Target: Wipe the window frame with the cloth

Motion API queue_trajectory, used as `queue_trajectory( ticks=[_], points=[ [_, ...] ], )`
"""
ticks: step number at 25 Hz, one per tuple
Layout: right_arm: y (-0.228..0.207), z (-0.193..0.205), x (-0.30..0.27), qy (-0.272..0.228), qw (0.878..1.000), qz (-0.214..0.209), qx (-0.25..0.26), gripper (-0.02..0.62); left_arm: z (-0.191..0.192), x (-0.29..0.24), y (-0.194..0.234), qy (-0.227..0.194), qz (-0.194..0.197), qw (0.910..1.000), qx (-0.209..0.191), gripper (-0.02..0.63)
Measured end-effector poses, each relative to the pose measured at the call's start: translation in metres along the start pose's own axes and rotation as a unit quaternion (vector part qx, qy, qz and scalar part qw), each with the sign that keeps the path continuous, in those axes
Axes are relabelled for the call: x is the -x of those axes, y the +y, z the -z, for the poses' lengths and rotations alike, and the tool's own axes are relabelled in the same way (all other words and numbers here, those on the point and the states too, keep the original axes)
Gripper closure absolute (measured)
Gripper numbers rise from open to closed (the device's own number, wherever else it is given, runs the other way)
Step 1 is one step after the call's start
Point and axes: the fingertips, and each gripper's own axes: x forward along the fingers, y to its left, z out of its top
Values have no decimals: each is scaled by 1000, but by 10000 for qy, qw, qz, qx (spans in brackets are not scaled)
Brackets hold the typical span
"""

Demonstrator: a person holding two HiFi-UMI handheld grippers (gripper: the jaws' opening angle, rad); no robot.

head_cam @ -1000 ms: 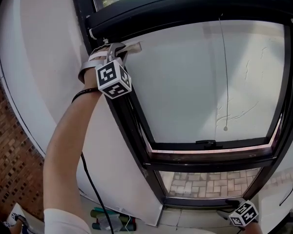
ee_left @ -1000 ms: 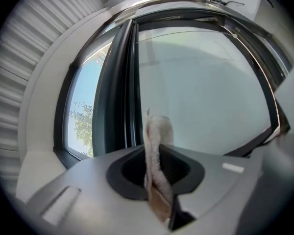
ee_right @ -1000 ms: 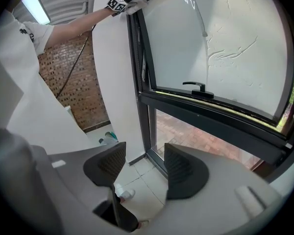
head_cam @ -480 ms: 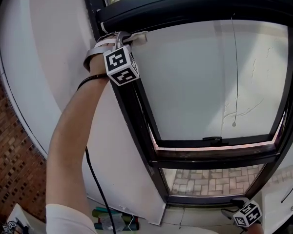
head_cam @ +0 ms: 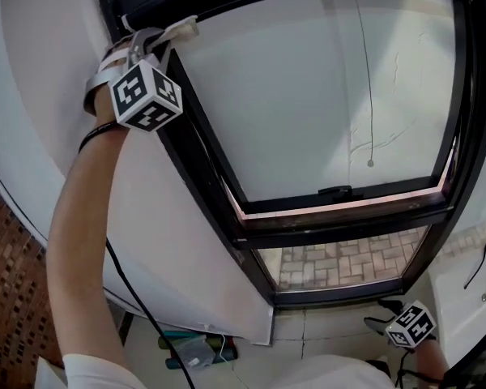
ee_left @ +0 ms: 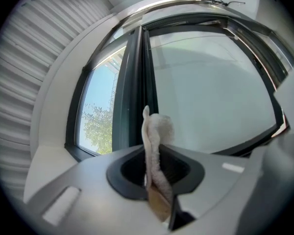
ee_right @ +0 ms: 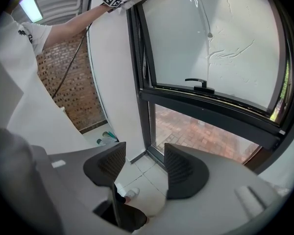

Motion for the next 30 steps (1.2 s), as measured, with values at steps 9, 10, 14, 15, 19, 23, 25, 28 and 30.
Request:
queue_trajectory(
  ticks=[9,10,14,15,19,23,25,28,30],
  points=[
    [16,25,19,227,9990,234,-300,347,-76,99,-78,-1360,522,9853,890,526],
    [12,21,22,175,9991,292,-266,347,-81,115,-83,-1470,496,9820,1073,526],
    [1,15,36,45,9991,413,-102,347,-99,179,-117,-1791,518,9672,1727,526],
    [1,18,41,35,9991,426,-79,347,-106,195,-127,-1811,560,9663,1744,526],
    [12,30,73,-124,9989,444,20,347,-153,274,-146,-1911,688,9665,1572,526],
    [30,61,129,-288,9985,456,-41,347,-220,353,-166,-2029,1070,9578,1732,525],
    [38,81,153,-314,9984,461,-24,347,-249,392,-179,-2046,1275,9505,1959,525],
    [48,118,180,-243,9986,472,32,347,-280,439,-199,-1996,1559,9393,2316,525],
    [59,142,201,-247,9987,439,-24,347,-297,465,-210,-1954,1740,9312,2538,525]
  ],
)
